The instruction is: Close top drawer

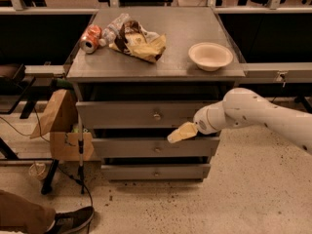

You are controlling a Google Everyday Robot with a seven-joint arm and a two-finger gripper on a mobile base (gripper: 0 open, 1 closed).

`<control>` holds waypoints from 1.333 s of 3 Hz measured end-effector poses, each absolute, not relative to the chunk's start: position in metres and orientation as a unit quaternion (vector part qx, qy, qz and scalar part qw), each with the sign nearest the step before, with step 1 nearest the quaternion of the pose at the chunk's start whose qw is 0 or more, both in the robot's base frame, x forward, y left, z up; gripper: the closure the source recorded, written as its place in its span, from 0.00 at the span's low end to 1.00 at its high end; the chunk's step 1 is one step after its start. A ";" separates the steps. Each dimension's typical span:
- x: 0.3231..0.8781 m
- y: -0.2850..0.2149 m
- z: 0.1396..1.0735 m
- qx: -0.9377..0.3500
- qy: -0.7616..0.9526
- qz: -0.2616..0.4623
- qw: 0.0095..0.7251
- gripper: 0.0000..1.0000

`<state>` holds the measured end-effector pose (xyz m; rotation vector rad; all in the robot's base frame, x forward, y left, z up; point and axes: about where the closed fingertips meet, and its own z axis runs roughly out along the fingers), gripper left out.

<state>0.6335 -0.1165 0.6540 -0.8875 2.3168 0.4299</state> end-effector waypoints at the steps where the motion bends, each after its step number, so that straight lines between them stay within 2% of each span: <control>1: 0.630 -0.117 0.656 -0.334 0.868 0.171 0.324 0.00; 4: 0.657 -0.108 0.665 -0.345 0.854 0.166 0.353 0.00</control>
Offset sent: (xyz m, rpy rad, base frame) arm 0.0119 0.0074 0.0115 0.0706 -0.0856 0.0257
